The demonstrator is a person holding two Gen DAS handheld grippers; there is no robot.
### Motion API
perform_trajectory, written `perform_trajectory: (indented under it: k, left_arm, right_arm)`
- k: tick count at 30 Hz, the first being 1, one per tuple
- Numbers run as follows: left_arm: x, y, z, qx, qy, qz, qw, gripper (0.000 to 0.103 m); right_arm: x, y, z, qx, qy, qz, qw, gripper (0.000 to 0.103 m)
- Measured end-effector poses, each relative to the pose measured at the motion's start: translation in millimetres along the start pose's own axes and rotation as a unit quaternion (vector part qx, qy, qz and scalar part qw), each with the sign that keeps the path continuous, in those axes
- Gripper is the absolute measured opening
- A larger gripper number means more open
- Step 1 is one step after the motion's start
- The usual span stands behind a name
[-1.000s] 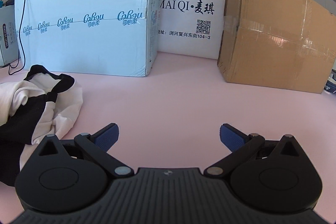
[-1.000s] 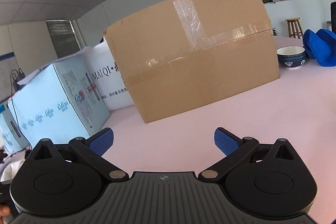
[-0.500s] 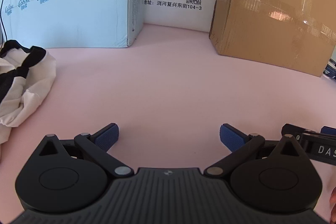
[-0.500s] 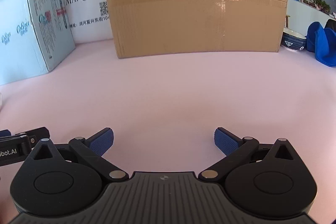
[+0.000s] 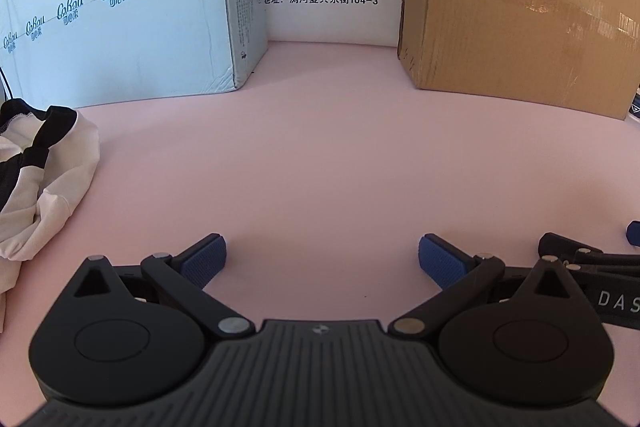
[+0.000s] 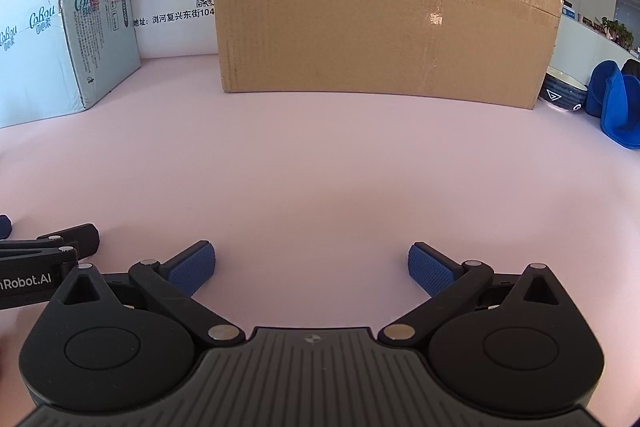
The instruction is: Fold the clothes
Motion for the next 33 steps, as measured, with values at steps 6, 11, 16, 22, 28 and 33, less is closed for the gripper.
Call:
perform_trajectory:
  k: [6,11,16,22,28,33]
  left_arm:
    - [-2.2,-0.6,3.0,0.010,0.010,0.000,0.9999,0.103]
    - [-2.0,-1.8,0.8,0.004,0.001,0.002,1.0000,0.103]
    - [-2.4,-1.5,1.2,0.004,0.001,0.002,1.0000,0.103]
    - [-2.6,-1.1,1.3,0.004,0.002,0.001,1.0000,0.103]
    - [-3.4,-1.5,1.6,0.004,0.001,0.002,1.0000,0.103]
    - [-3.7,-1.6,2.1,0.004,0.000,0.002,1.0000,0.103]
  right_arm:
    - [0.8,1.6,-1.2,-0.002,-0.002,0.000,1.000,0.103]
    - [1.0,1.9,-1.0,-0.002,-0.002,0.000,1.000,0.103]
    - [-1.0,-0.4,-5.4,-0.005,-0.003,-0.001,1.000,0.103]
    - [0.9,2.2,-4.0,-0.004,-0.003,-0.001,1.000,0.103]
    - [1.2,2.1,-3.7,-0.003,-0.002,-0.001,1.000,0.103]
    - [1.4,2.4,-3.7,-0.003,-0.002,-0.001,1.000,0.103]
Point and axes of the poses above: each gripper's, at about its wrist camera, not at the fingertips, and y roughly against the way its jaws point, z to its left, x to its underside, the point moved 4 cm from there along -y, roughly the way its jaws point, and after that the axes turned 15 degrees about y, right-handed, at the moved point
